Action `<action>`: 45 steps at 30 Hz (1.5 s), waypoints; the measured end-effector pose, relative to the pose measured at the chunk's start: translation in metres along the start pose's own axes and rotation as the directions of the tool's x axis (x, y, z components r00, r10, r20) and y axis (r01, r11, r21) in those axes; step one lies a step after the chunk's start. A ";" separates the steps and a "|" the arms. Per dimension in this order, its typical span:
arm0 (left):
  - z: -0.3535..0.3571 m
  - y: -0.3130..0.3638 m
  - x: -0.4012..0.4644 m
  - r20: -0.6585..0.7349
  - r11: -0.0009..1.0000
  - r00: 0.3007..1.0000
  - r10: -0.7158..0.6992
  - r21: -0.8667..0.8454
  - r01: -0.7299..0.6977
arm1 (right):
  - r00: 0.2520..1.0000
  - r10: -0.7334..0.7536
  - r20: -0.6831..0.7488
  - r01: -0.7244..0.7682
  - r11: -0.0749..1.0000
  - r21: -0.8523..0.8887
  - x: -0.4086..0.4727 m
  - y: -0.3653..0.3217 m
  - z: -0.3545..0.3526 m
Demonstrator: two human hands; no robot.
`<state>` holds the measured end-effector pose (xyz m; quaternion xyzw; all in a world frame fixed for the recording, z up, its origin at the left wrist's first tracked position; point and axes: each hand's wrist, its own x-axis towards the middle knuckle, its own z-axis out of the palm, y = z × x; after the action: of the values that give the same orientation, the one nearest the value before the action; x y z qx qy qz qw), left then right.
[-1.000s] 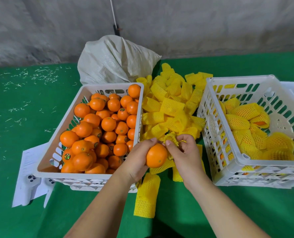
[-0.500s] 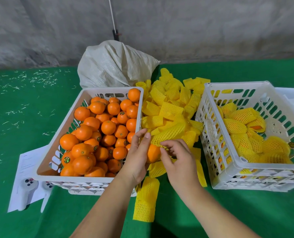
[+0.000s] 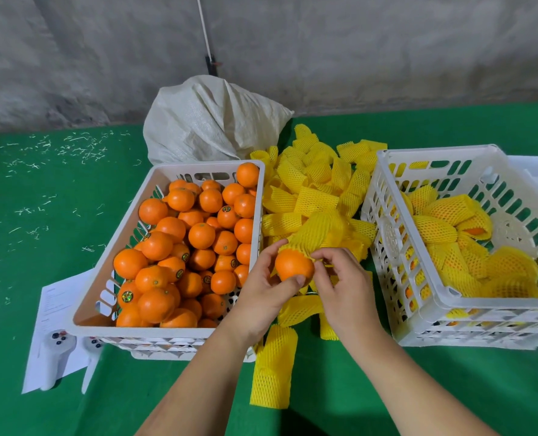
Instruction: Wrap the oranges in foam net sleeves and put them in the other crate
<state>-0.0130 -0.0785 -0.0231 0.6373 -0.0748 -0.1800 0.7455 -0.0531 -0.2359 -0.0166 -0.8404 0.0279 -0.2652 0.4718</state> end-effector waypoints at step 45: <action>0.012 0.007 -0.007 -0.057 0.991 0.990 -0.132 0.029 0.134 | 0.994 -0.096 0.048 0.089 0.989 0.120 -0.008 -0.013 -0.020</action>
<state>-0.0220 -0.0860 -0.0138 0.6578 -0.0146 -0.2104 0.7230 -0.0720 -0.2417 -0.0008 -0.8182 -0.0394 -0.2655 0.5084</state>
